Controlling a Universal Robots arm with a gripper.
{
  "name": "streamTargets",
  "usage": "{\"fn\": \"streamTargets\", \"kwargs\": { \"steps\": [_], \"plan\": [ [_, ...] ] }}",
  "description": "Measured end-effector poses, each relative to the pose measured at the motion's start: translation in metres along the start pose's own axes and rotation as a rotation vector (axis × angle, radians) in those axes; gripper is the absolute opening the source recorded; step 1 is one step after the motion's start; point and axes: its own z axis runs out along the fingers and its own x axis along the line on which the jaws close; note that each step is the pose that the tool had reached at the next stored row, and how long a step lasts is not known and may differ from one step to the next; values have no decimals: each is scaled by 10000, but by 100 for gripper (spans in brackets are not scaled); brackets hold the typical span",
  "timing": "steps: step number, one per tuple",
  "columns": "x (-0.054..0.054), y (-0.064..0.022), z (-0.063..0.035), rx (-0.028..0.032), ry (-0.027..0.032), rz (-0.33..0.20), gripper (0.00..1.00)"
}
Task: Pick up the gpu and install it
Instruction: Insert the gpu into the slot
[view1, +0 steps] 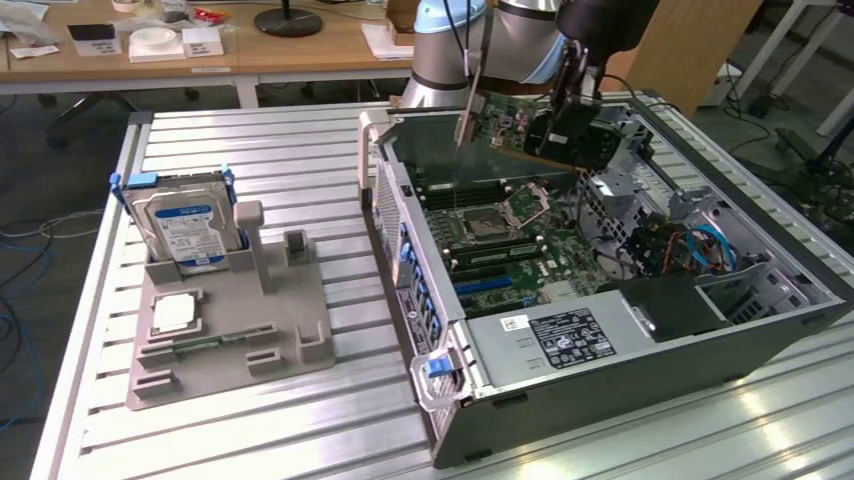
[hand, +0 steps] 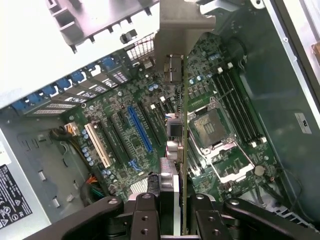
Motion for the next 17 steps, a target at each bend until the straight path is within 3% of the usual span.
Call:
{"fn": "streamTargets", "kwargs": {
  "steps": [17],
  "plan": [
    [0, 0, 0, -28, 11, -1383, 28]
  ]
}}
